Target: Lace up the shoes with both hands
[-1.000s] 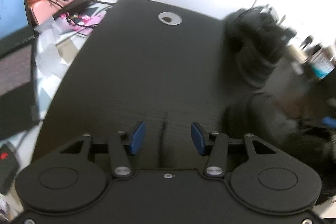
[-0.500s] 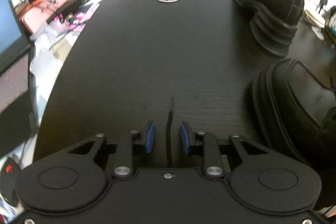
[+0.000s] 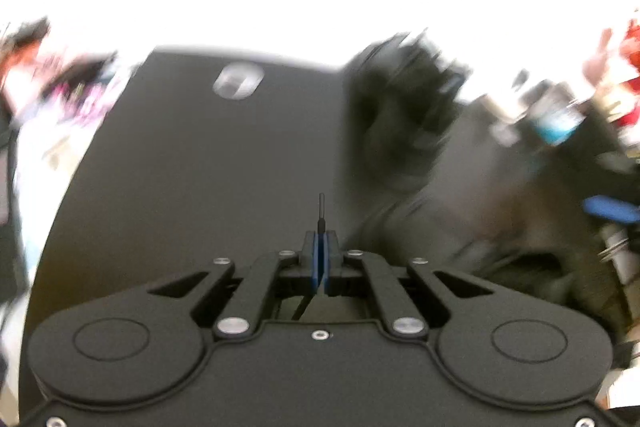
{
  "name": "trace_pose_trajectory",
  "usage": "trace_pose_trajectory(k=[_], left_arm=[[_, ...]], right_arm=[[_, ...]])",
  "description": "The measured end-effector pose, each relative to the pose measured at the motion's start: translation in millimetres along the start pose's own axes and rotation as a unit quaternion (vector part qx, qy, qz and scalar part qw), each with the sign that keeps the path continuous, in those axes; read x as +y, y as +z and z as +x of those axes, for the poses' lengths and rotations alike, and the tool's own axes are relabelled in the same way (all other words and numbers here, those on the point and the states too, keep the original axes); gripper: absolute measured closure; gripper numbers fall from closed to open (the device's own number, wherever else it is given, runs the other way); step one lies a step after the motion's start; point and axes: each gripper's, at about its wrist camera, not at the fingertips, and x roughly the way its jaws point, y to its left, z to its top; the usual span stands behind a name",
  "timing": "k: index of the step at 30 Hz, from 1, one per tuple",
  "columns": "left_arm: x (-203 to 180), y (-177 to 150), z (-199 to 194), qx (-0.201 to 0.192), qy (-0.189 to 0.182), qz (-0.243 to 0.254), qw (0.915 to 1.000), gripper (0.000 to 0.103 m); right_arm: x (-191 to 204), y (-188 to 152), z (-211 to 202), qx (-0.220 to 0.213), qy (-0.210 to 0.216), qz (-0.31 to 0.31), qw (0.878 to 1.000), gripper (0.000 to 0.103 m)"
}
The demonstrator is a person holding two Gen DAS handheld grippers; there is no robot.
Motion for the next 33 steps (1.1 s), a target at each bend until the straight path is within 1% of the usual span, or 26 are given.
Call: trace_pose_trajectory(k=[2, 5, 8, 10, 11, 12, 13, 14, 15, 16, 18, 20, 22, 23, 24, 25, 26, 28, 29, 30, 31, 32, 33], left_arm=[[-17.3, 11.8, -19.5, -0.018, -0.047, 0.018, 0.9986, 0.101], [-51.4, 21.5, -42.0, -0.038, -0.096, 0.074, 0.9919, 0.101], [-78.5, 20.2, -45.7, -0.043, -0.121, 0.112, 0.9854, 0.101], [-87.5, 16.5, -43.9, -0.041, -0.127, 0.126, 0.9831, 0.101], [-90.3, 14.5, -43.2, -0.039, -0.129, 0.130, 0.9823, 0.101], [-92.1, 12.7, -42.7, -0.037, -0.131, 0.133, 0.9817, 0.101], [-93.1, 11.2, -42.0, -0.035, -0.133, 0.134, 0.9813, 0.101], [-92.9, 10.3, -41.6, -0.034, -0.134, 0.134, 0.9813, 0.101], [-92.0, 10.2, -41.2, -0.034, -0.135, 0.133, 0.9813, 0.101], [-91.0, 10.0, -40.9, -0.033, -0.136, 0.132, 0.9814, 0.101], [-88.5, 11.3, -38.3, -0.033, -0.139, 0.129, 0.9813, 0.097], [-87.9, 12.3, -37.1, -0.036, -0.142, 0.130, 0.9807, 0.095], [-88.5, 11.8, -35.7, -0.034, -0.142, 0.129, 0.9809, 0.091], [-88.1, 11.3, -35.2, -0.031, -0.144, 0.127, 0.9809, 0.092], [-87.4, 11.3, -34.0, -0.027, -0.150, 0.123, 0.9805, 0.095], [-86.4, 11.5, -32.8, -0.023, -0.158, 0.119, 0.9800, 0.100], [-84.7, 11.4, -31.8, -0.020, -0.164, 0.114, 0.9797, 0.100], [-76.8, 14.6, -30.2, -0.011, -0.167, 0.095, 0.9813, 0.100], [-70.3, 17.8, -29.1, -0.005, -0.167, 0.081, 0.9827, 0.100], [-63.3, 21.1, -28.1, 0.001, -0.167, 0.067, 0.9837, 0.100], [-56.0, 23.9, -26.6, 0.009, -0.169, 0.055, 0.9840, 0.100], [-49.3, 25.7, -24.8, 0.019, -0.174, 0.045, 0.9835, 0.100], [-44.5, 26.4, -22.6, 0.029, -0.178, 0.040, 0.9828, 0.100]], right_arm=[[14.2, -0.8, 3.0, 0.009, 0.020, -0.020, 1.000, 0.055], [39.2, -5.1, 10.6, 0.030, 0.055, -0.060, 0.996, 0.052], [56.5, -13.7, 21.9, 0.051, 0.072, -0.089, 0.992, 0.052], [59.1, -17.7, 28.8, 0.067, 0.076, -0.086, 0.991, 0.052], [57.7, -18.7, 31.2, 0.073, 0.078, -0.079, 0.991, 0.054], [56.2, -19.7, 33.6, 0.079, 0.080, -0.072, 0.991, 0.065], [54.4, -20.4, 35.7, 0.085, 0.081, -0.064, 0.991, 0.072], [51.4, -20.6, 36.6, 0.087, 0.082, -0.055, 0.991, 0.081], [48.1, -20.7, 36.3, 0.086, 0.082, -0.046, 0.992, 0.094], [45.3, -20.9, 35.9, 0.084, 0.083, -0.040, 0.992, 0.099], [39.6, -21.6, 35.0, 0.082, 0.085, -0.028, 0.993, 0.099], [34.4, -23.5, 34.4, 0.085, 0.089, -0.013, 0.992, 0.100], [31.4, -24.0, 34.2, 0.085, 0.089, -0.006, 0.992, 0.100], [30.3, -24.3, 34.0, 0.085, 0.089, -0.003, 0.992, 0.100], [29.1, -24.6, 33.7, 0.086, 0.088, -0.001, 0.992, 0.100], [28.3, -25.0, 33.5, 0.086, 0.087, 0.001, 0.992, 0.100], [27.7, -25.3, 33.0, 0.086, 0.086, 0.001, 0.993, 0.100], [29.5, -25.3, 31.4, 0.081, 0.070, -0.016, 0.994, 0.094], [31.2, -24.9, 29.7, 0.077, 0.053, -0.031, 0.995, 0.083], [33.9, -25.2, 27.0, 0.071, 0.031, -0.059, 0.995, 0.064], [38.5, -27.1, 23.4, 0.059, 0.003, -0.103, 0.993, 0.060], [43.1, -29.6, 20.4, 0.050, -0.023, -0.145, 0.988, 0.058], [47.2, -33.6, 19.1, 0.049, -0.042, -0.187, 0.980, 0.058]])
